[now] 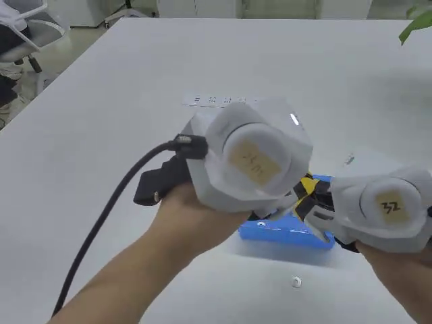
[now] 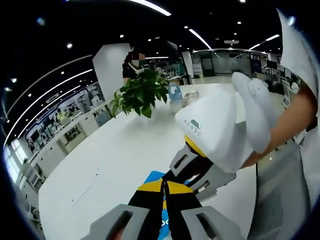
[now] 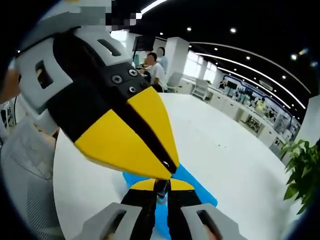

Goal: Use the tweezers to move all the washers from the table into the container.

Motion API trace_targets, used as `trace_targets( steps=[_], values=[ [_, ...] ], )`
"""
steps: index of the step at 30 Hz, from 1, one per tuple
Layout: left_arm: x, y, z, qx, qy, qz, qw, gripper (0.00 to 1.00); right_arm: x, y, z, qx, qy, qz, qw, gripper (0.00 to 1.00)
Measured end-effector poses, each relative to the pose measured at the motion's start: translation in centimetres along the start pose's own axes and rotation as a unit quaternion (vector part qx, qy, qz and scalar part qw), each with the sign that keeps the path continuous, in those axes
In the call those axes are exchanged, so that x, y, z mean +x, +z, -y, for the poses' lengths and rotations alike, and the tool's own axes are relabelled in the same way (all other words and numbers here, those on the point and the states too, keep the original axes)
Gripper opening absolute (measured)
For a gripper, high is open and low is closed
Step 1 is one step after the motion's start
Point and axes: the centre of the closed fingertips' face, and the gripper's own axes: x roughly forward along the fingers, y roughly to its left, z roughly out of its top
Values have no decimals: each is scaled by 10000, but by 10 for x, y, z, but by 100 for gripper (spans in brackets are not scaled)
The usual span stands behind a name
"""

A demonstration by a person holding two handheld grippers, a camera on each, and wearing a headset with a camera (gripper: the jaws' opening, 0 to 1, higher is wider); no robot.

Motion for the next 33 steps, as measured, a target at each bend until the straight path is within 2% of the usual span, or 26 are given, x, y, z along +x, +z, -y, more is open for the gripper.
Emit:
trace_targets(
  steps=[3,9,20,27,33],
  values=[
    [10,-11,-3,-159,65,-114,9998,0,11,-11,1,93,44,-105,9999,3],
    [24,-29,-3,-263,98,-291,9992,0,24,-27,-3,304,162,-253,9991,3],
    [32,-44,0,-334,66,-473,9983,0,33,-44,-7,234,212,-443,9985,3],
    [30,-44,-1,-324,146,-452,9983,0,34,-41,-7,321,233,-428,9983,4],
    [13,-28,2,-210,181,-295,9992,0,19,-26,-8,493,170,-216,9984,5]
  ],
)
